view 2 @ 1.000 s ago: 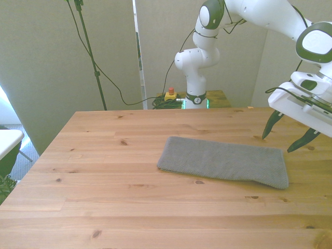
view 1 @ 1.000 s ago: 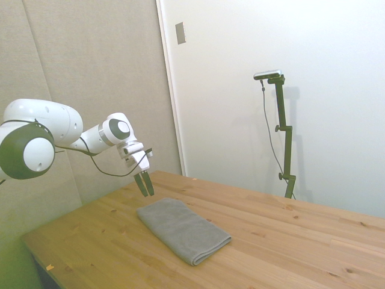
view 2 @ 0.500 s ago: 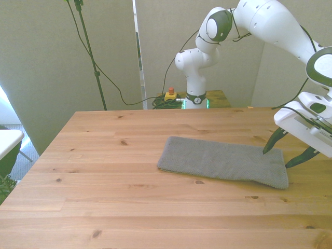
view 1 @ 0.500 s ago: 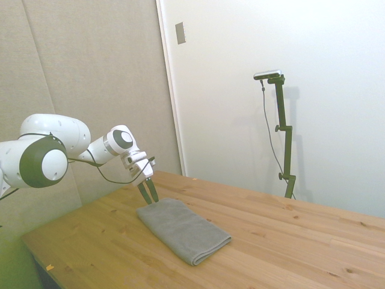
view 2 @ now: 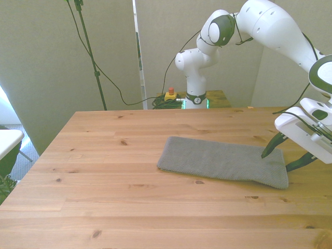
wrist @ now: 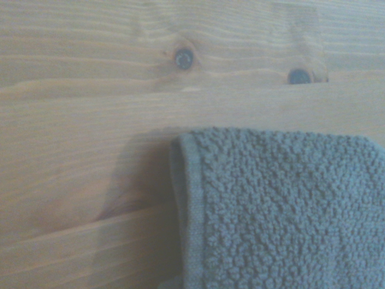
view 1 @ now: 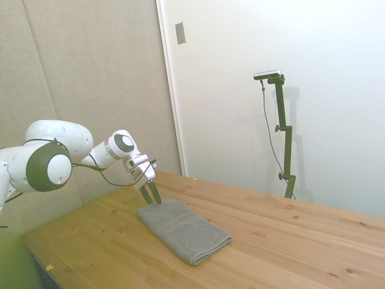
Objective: Fold the towel
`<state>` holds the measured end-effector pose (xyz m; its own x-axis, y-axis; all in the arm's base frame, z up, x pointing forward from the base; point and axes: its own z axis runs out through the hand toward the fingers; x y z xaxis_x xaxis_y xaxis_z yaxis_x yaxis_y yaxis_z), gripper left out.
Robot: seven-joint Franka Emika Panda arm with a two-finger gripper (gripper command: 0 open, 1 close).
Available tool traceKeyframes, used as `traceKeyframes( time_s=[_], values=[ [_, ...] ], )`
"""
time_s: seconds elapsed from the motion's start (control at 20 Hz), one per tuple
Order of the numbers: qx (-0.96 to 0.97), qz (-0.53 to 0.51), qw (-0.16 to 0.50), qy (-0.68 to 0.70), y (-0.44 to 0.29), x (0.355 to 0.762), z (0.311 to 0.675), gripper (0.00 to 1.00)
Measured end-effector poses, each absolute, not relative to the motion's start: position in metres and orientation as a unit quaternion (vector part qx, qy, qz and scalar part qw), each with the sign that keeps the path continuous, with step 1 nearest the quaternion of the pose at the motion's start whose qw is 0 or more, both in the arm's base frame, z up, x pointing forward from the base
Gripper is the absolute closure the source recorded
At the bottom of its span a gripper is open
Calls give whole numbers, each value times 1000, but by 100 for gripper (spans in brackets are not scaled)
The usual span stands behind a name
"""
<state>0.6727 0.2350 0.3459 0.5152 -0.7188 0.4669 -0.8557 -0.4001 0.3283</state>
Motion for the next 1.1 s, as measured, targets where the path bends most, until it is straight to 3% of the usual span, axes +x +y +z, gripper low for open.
traceKeyframes(
  time_s=[0.35,0.4,1.1],
  values=[
    [832,122,277,-466,231,673,344,0],
    [832,122,277,-465,231,673,344,100],
    [841,123,258,-460,235,677,340,100]
  ],
)
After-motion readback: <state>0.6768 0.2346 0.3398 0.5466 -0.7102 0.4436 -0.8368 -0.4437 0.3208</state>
